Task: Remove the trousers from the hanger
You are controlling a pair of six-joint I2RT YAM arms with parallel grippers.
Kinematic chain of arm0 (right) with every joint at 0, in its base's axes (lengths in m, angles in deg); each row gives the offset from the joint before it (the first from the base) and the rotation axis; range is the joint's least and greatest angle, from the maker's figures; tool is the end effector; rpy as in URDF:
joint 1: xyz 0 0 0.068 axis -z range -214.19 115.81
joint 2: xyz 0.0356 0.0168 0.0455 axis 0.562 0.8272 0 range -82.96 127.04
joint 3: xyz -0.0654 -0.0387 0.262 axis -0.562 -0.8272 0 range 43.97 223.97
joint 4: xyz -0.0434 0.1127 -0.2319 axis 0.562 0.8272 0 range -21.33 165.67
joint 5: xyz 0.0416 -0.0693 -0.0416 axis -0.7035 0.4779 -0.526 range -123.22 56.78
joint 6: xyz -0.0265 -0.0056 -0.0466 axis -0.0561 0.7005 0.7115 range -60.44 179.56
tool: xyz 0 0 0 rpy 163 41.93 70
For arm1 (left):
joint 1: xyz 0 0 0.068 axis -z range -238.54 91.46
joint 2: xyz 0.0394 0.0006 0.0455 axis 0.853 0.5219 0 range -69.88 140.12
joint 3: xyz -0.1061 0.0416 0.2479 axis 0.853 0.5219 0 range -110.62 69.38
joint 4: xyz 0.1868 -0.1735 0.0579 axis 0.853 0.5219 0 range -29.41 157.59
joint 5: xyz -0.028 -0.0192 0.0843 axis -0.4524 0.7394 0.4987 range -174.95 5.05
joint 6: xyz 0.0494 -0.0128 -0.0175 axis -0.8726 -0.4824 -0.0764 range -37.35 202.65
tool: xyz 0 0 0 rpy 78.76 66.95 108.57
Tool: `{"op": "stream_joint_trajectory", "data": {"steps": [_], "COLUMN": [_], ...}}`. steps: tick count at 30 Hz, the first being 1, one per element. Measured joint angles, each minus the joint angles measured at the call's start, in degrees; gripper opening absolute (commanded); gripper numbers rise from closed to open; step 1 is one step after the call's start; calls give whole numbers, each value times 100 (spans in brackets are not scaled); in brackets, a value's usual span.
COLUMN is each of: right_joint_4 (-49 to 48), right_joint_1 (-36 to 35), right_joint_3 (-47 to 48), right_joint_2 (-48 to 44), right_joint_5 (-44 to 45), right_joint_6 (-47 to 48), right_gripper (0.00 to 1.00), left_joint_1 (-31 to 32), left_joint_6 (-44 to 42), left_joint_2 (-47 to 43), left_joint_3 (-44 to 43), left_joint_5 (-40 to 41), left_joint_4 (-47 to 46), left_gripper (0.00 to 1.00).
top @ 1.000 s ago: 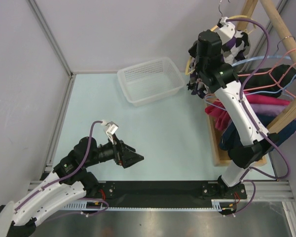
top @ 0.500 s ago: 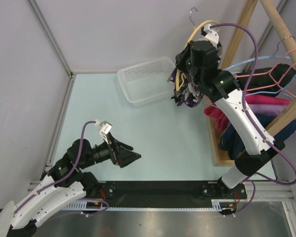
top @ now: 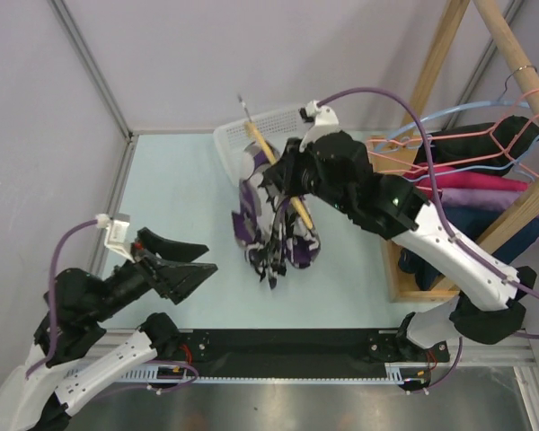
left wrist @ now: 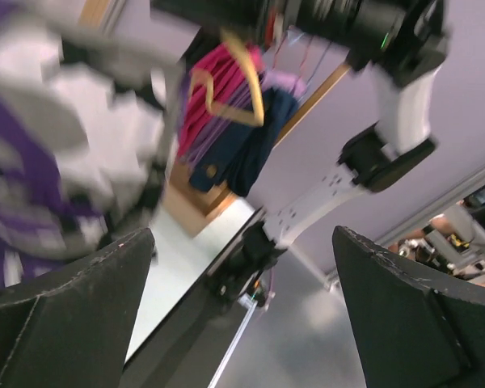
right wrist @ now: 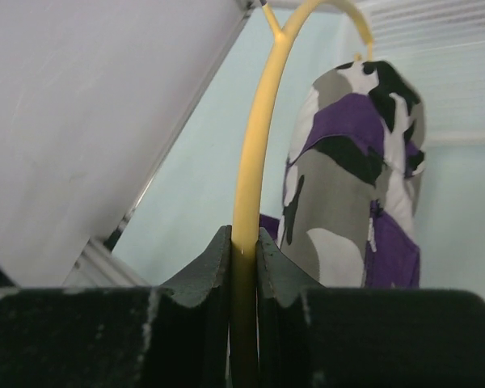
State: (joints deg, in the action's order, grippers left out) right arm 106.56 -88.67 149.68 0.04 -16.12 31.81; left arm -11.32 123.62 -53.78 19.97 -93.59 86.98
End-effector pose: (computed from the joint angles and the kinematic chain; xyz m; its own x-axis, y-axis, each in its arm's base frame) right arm 0.1799 0.2339 0.4972 -0.4201 0.1775 -0.8899 -0.4717 0.7951 0.3812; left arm 0.0277 -0.0377 0.3845 -0.4806 -0.4352 -0.7614 0.6780 0.3662 -0.6373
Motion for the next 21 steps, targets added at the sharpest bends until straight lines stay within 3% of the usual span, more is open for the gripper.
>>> {"op": "stream_joint_trajectory", "data": {"steps": [5,9,14,21], "right_joint_4": [-208,-929,-1963,-3195], "right_joint_1": [-846,-1349,-1851,-2249], "right_joint_3": [-802,-1965,-3254,-4280], "right_joint_2": [-723,-1504,-2065,-2232], "right_joint_5": [15,96,345,802], "right_joint_6": [68,63,85,260], "right_gripper": [0,0,0,0], "left_joint_1": [0,0,-2,-4], "left_joint_6": [-35,20,348,1095], "left_joint_2": [13,192,673,1047], "left_joint_3": [-673,-918,-890,-350], "left_joint_5": [33,-116,-221,-387], "left_joint_4": [-50,-363,-730,-1255], "left_gripper": [94,89,84,79]}}
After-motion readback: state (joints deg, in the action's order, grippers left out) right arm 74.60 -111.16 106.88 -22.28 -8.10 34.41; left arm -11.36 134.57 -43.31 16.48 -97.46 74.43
